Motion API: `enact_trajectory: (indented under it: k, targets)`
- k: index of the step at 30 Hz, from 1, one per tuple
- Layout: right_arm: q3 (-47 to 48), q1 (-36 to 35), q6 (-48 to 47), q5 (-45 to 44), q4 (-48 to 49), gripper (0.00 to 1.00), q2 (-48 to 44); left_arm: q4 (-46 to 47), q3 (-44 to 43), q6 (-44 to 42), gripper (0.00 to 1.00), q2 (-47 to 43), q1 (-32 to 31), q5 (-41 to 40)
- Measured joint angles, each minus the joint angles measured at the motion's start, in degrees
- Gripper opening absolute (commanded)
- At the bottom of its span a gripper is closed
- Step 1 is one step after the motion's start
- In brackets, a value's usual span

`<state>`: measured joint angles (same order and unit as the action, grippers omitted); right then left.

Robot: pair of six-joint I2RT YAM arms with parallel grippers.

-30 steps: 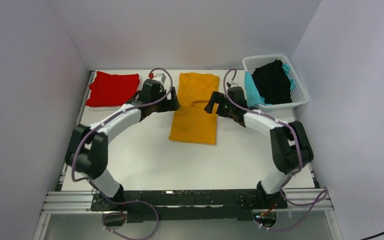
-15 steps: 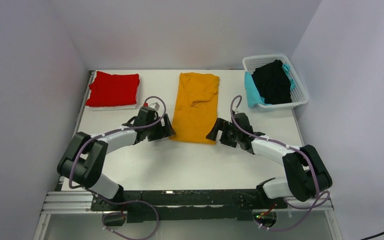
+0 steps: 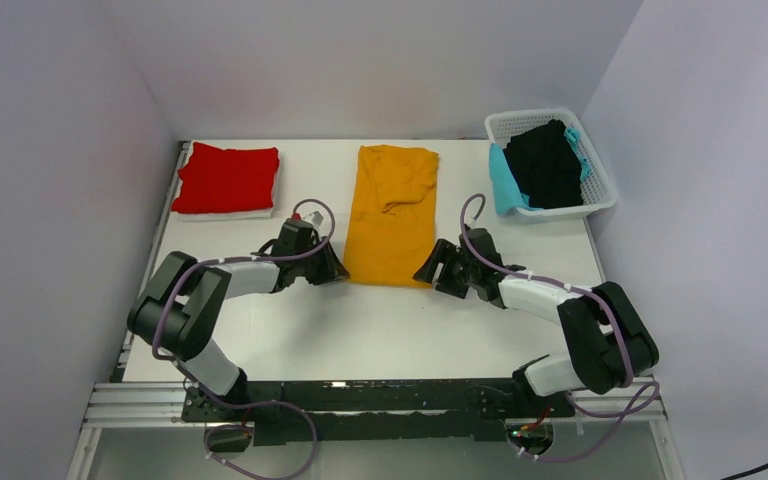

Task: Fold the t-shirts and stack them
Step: Grab one side of the 2/3 rectangular tshirt with both arms

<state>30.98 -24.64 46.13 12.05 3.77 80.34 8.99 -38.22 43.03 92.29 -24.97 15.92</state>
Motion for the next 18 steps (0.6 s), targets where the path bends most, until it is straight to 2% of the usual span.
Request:
enact_trajectory:
  k: [3, 7, 8, 10, 14, 18]
  targets:
    - [0.00, 0.00, 0.42, 0.04, 1.25, 0.60, 1.16, 0.17, 0.00, 0.50, 0.00, 0.81, -0.04, 0.26]
    - [0.24, 0.00, 0.66, 0.46, 3.41, 0.42, 3.39, -0.04, -0.28, 1.01, 0.00, 0.98, -0.26, -0.28]
    - [0.37, 0.00, 0.72, 0.55, 3.85, 0.32, 4.04, -0.33, -0.55, 1.01, 0.00, 1.14, -0.31, -0.35]
    - [0.55, -0.04, 0.74, 0.66, 4.39, 0.00, 5.11, -0.42, -1.31, 1.03, 0.00, 1.75, -0.35, -0.42]
    - [0.66, -0.31, 0.37, 1.36, 3.80, 0.00, 6.40, -0.02, -1.03, 1.36, 0.00, 1.46, -0.52, -0.79]
    - [0.72, -2.45, -1.57, 3.76, -1.55, 0.00, 4.17, -1.99, 4.31, 1.36, 0.00, -5.27, -2.05, -4.09]
